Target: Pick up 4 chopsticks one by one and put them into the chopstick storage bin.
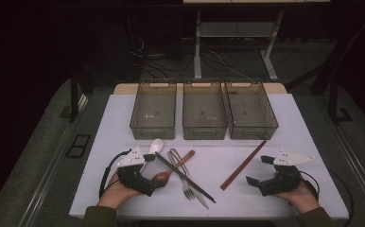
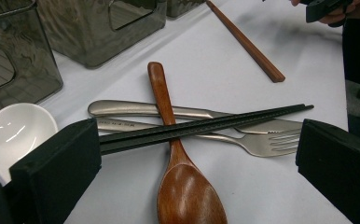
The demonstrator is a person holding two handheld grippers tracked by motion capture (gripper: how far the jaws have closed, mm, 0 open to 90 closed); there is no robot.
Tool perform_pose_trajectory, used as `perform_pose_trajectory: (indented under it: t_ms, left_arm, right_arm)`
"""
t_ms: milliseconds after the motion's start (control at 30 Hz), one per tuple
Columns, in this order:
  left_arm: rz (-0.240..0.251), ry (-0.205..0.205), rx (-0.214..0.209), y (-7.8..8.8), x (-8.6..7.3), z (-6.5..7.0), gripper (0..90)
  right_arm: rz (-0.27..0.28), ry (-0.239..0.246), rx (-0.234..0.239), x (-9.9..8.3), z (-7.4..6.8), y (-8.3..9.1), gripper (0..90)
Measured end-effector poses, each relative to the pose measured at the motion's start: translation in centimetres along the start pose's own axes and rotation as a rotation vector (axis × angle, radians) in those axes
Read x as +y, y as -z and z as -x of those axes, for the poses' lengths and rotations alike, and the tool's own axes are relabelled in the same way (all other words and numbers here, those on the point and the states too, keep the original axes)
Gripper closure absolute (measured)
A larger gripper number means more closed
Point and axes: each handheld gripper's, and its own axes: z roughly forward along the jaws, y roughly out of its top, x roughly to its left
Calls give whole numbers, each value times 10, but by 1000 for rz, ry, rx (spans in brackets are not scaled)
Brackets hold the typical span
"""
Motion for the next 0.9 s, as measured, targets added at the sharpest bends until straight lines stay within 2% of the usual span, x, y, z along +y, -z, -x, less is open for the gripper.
perform_pose_trajectory:
  t_ms: [400, 633, 900]
  left_arm:
    - [-15, 1, -7, -3, 1, -2, 0]
    - [-22, -17, -12, -5, 5, -1, 0]
    - [-9, -32, -26, -6, 10, -2, 54]
  right_arm:
    - [2, -3, 6, 0, 2, -1, 8]
    - [4, -4, 12, 1, 2, 0, 8]
    - [1, -2, 12, 2, 1, -1, 8]
